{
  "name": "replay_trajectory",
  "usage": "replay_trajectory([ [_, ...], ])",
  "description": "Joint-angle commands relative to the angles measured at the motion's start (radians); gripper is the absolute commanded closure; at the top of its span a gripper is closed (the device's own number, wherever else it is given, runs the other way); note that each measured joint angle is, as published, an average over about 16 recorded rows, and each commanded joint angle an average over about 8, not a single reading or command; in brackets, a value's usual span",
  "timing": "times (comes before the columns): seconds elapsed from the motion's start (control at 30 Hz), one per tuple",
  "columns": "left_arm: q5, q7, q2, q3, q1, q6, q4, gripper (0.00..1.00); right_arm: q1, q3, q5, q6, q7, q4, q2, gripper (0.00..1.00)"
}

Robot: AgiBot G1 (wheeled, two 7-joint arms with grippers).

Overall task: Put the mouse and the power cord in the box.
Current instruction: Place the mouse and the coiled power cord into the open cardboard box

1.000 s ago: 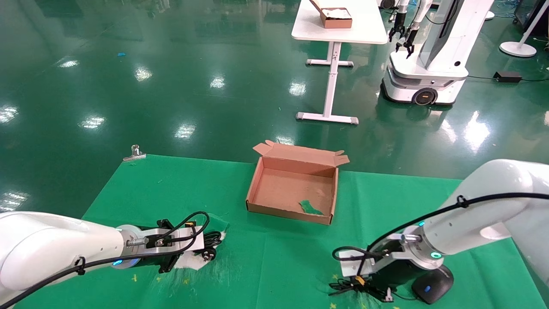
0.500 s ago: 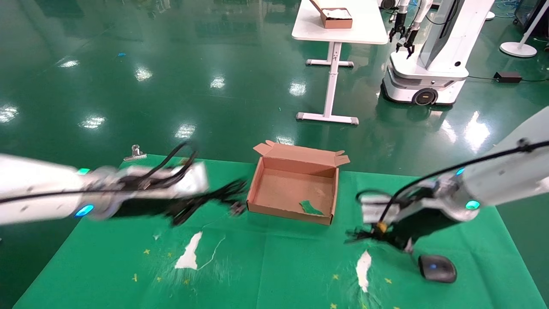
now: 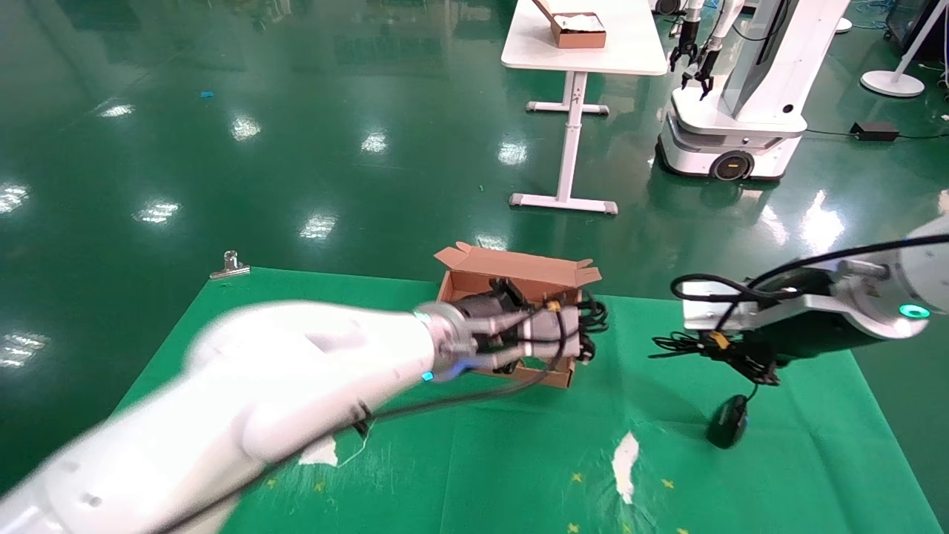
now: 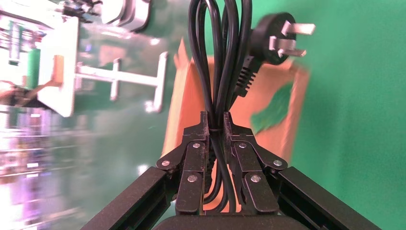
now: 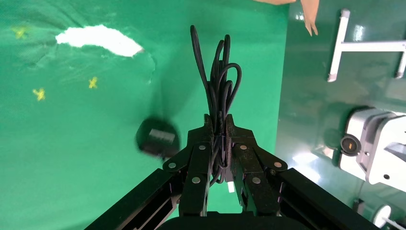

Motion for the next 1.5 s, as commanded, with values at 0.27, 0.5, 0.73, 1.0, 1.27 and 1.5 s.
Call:
replay_trajectory([
  [0.27,0.059,-0.165,0.033,0.272,-0.027,-0.231,0.143,0.33,-0.022,0.011,-0.001,-0.050,0.112,0.180,0.073,1.00],
  [0.5,0.005,-0.247,0.032,0.400,-0.076,-0.291,0.172,0.00,-0.022,0.011,0.001,-0.031,0.116,0.207,0.076,1.00],
  [0.73,-0.033,-0.313,0.029,0.467,-0.115,-0.324,0.201,0.00,0.000,0.005,-0.004,-0.012,0.086,0.190,0.044,1.00],
  [1.0,-0.079,-0.369,-0.027,0.456,-0.199,-0.362,0.342,0.00,0.056,-0.010,-0.023,0.017,0.008,0.119,-0.030,1.00],
  [1.27,-0.190,-0.320,-0.280,0.439,-0.220,-0.414,0.264,0.00,0.107,-0.029,-0.029,0.075,-0.108,-0.009,-0.135,1.00],
  [1.5,-0.276,-0.273,-0.368,0.444,-0.227,-0.418,0.214,0.00,0.139,-0.046,-0.027,0.168,-0.246,-0.192,-0.263,1.00],
])
